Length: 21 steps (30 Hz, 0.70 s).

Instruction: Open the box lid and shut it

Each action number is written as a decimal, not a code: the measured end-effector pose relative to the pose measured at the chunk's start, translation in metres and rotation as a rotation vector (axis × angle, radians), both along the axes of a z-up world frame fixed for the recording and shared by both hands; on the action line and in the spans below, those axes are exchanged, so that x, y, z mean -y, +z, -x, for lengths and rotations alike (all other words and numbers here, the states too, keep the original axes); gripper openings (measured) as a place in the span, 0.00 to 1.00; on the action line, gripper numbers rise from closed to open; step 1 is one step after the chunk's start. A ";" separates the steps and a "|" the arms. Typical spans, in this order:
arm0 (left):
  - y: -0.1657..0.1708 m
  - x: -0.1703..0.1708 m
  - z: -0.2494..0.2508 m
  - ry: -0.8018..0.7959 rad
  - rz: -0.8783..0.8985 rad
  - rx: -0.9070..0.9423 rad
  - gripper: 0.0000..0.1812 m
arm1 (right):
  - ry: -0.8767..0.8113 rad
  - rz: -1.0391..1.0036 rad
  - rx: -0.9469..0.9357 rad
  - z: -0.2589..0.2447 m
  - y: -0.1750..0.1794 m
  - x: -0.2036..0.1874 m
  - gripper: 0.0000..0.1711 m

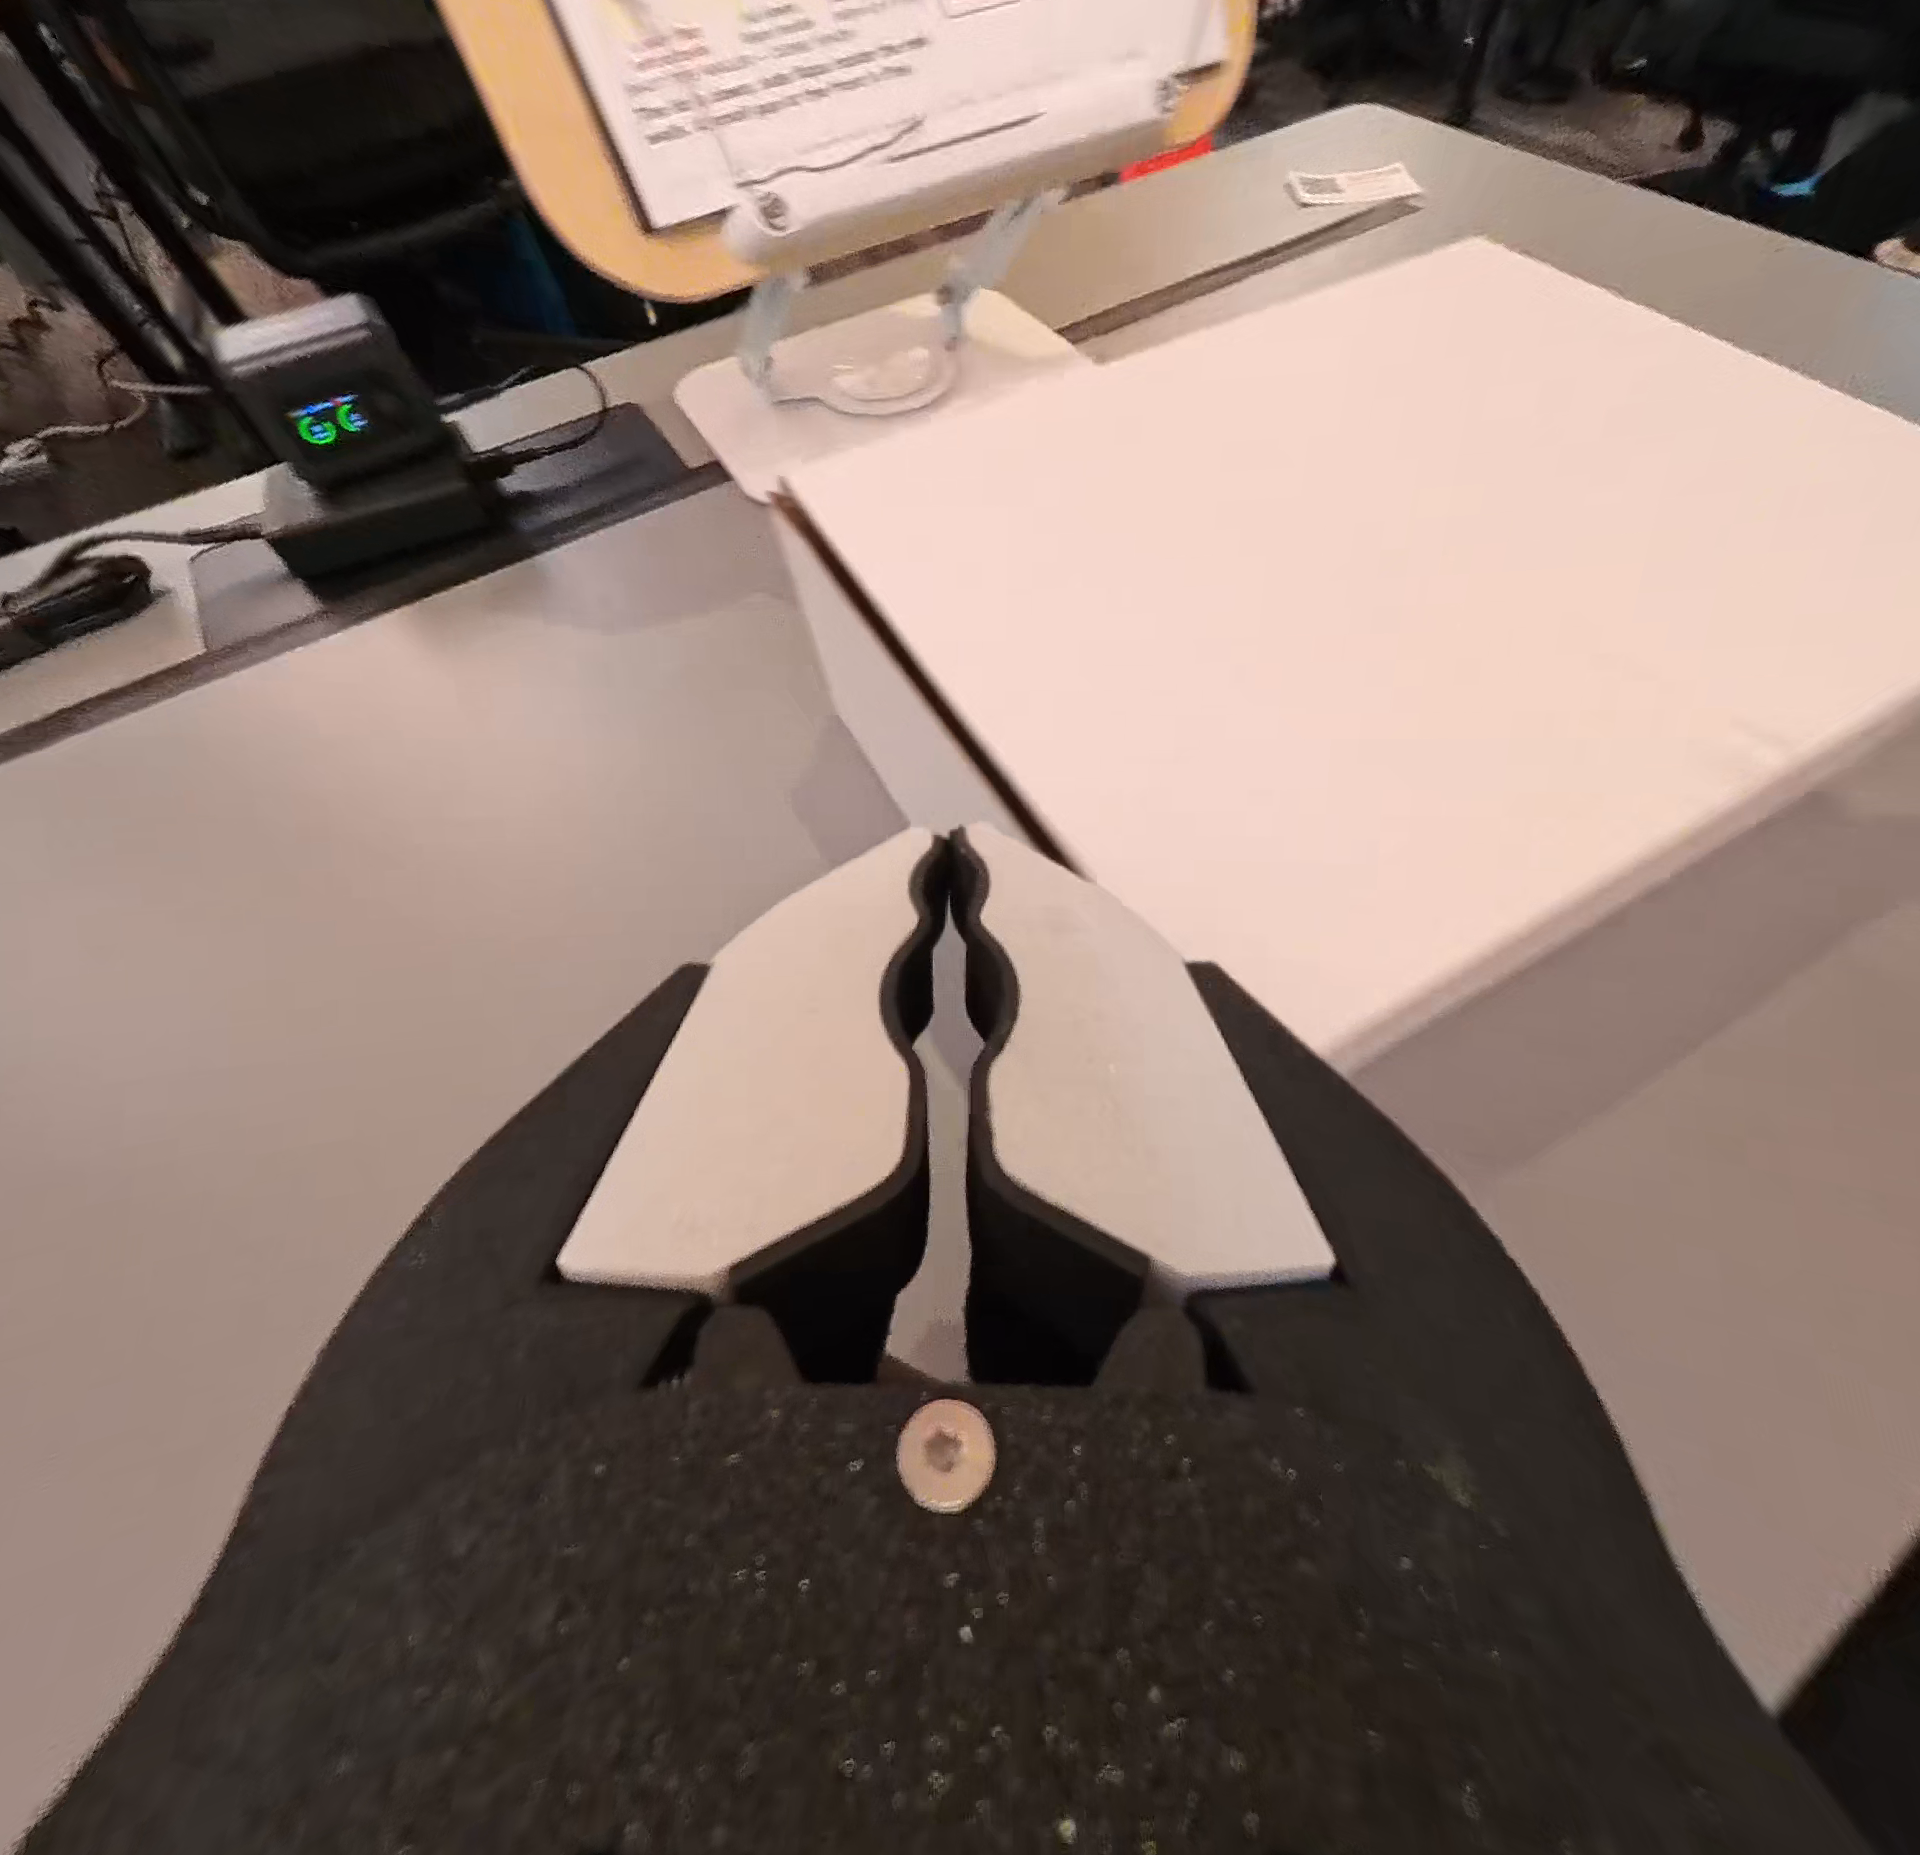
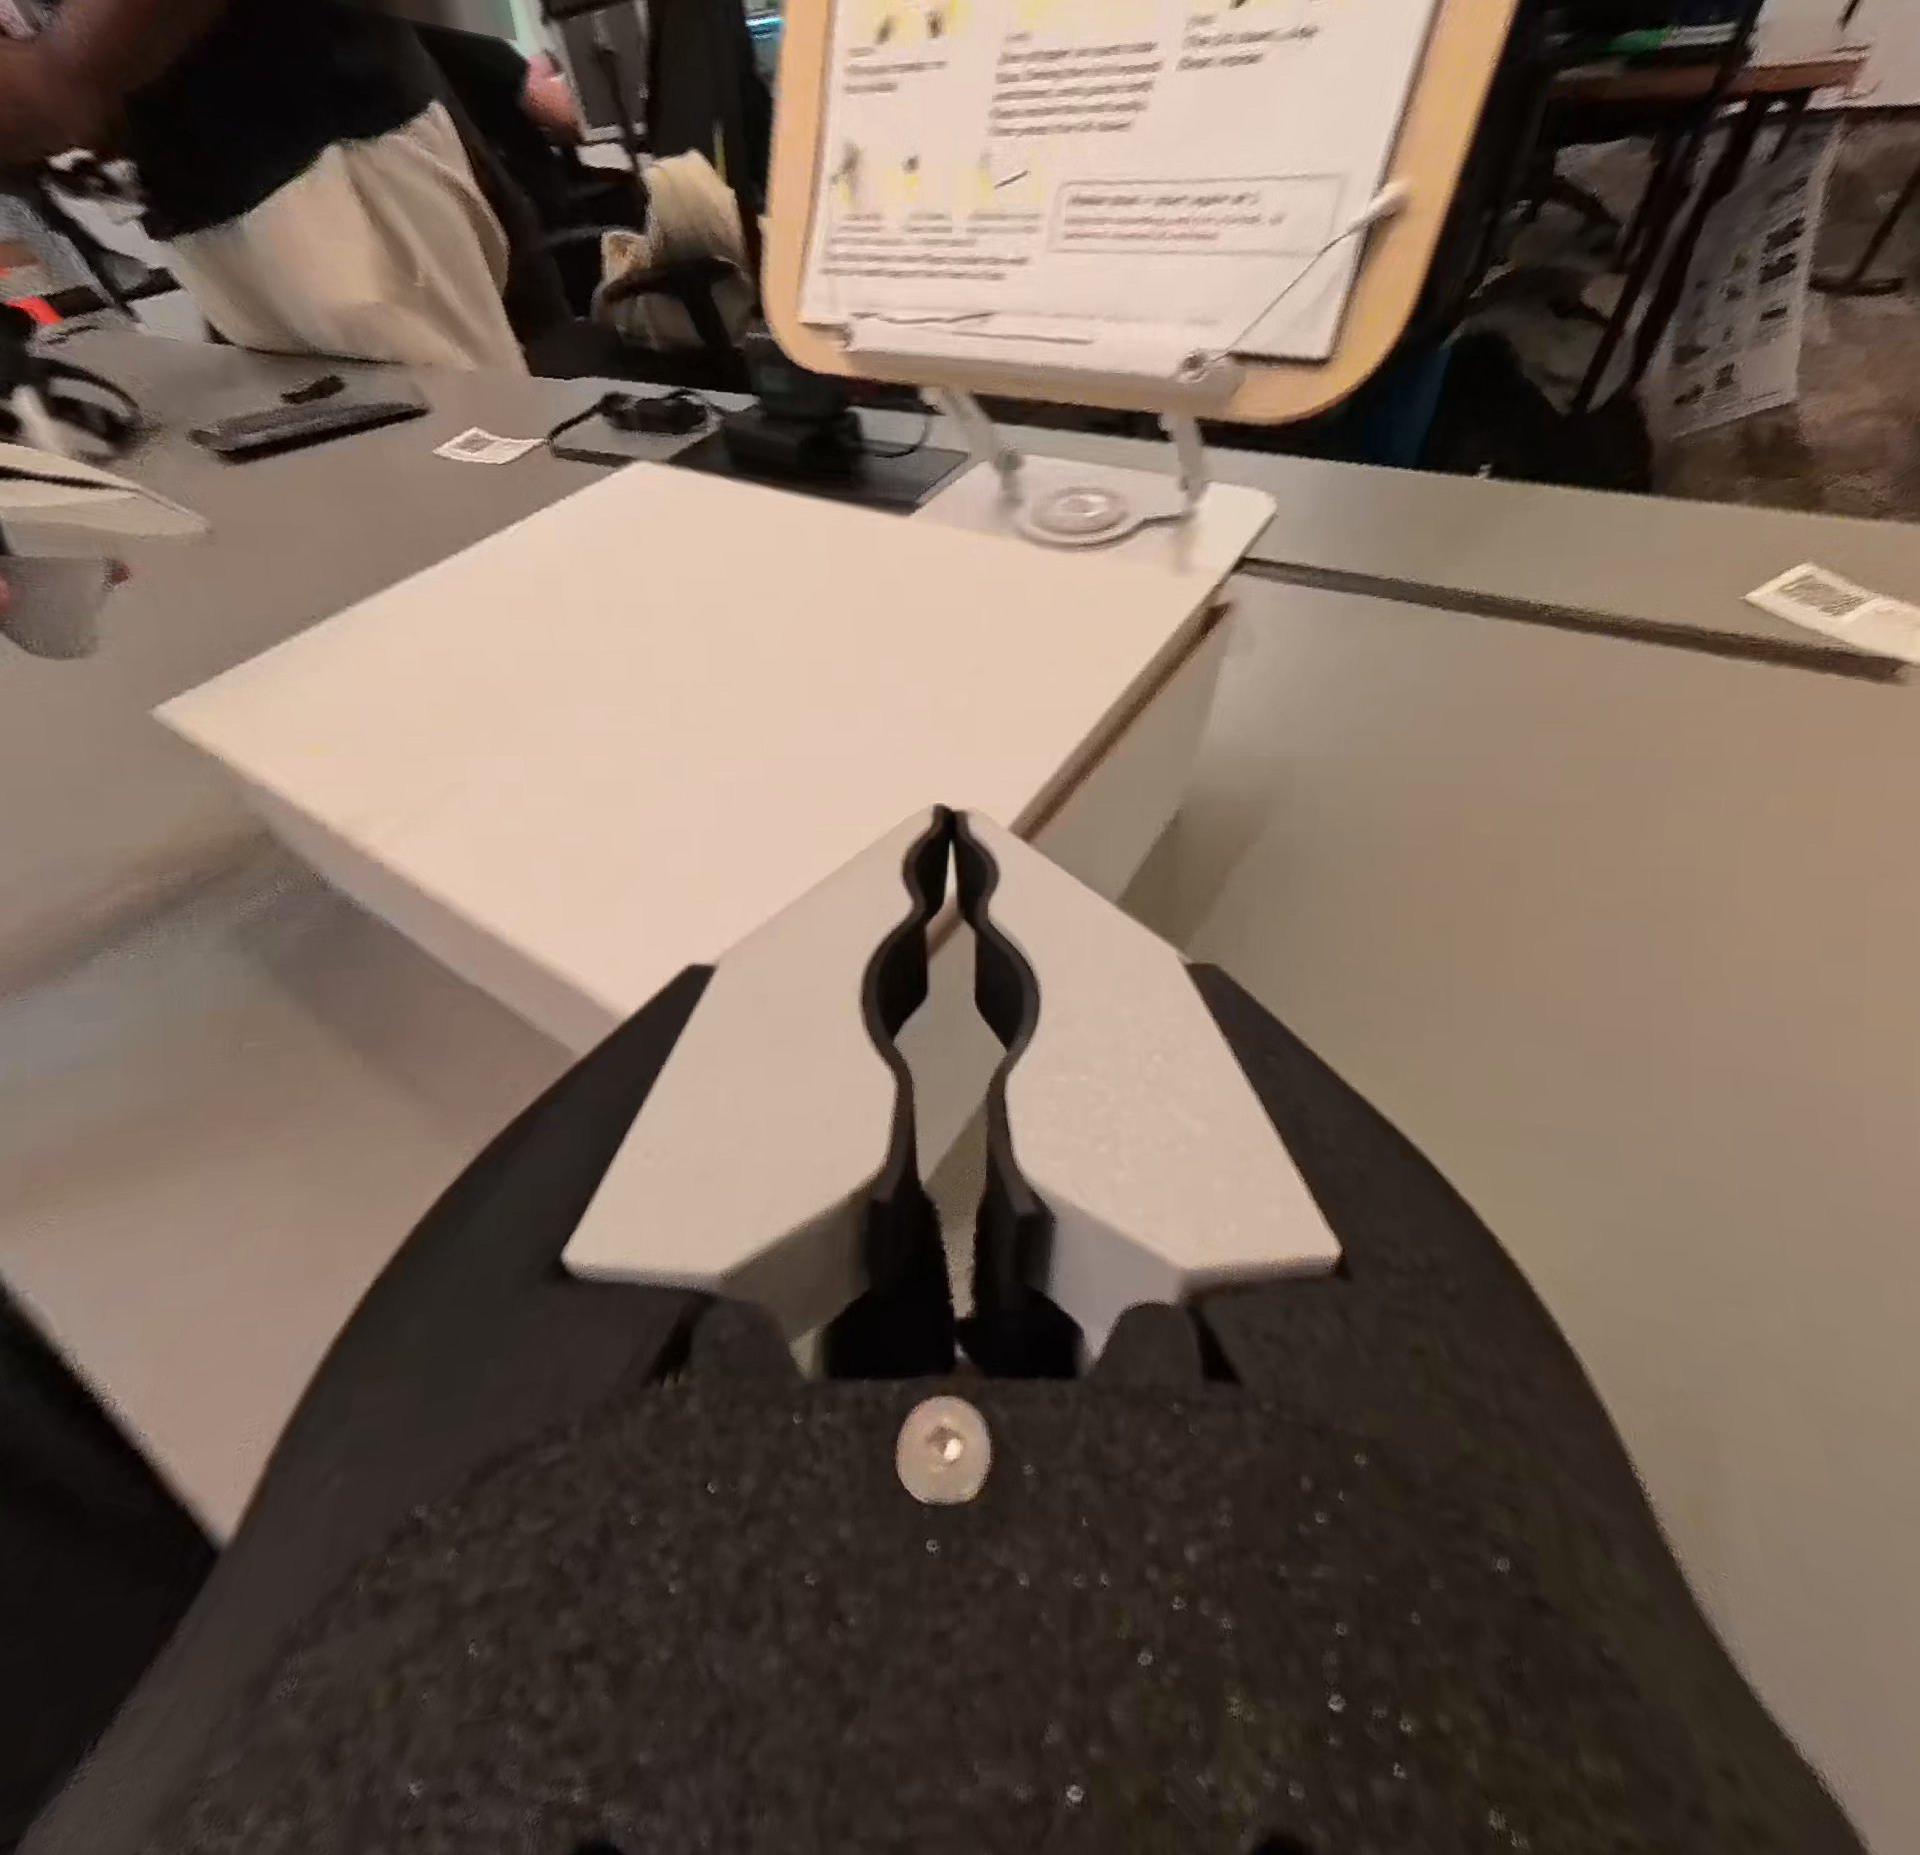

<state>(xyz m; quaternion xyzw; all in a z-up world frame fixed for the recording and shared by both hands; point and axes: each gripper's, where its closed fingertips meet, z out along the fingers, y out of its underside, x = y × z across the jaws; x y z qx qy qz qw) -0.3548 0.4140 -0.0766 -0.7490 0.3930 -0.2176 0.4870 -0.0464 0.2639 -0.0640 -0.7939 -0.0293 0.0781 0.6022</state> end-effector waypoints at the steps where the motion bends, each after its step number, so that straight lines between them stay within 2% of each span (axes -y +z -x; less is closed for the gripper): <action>1: -0.001 -0.016 0.000 0.011 0.005 -0.010 0.00 | -0.016 0.008 0.013 -0.013 0.001 -0.009 0.00; 6: -0.033 -0.100 -0.018 0.029 0.054 -0.127 0.00 | -0.071 0.101 0.012 -0.071 -0.026 -0.072 0.00; 10: -0.065 -0.147 -0.048 -0.027 0.106 -0.165 0.00 | -0.018 0.197 -0.087 -0.084 -0.062 -0.118 0.00; 15: -0.085 -0.162 -0.081 -0.091 0.179 -0.101 0.00 | 0.023 0.219 -0.144 -0.080 -0.080 -0.151 0.00; 21: -0.099 -0.157 -0.096 -0.123 0.229 -0.100 0.00 | 0.061 0.248 -0.193 -0.073 -0.093 -0.163 0.00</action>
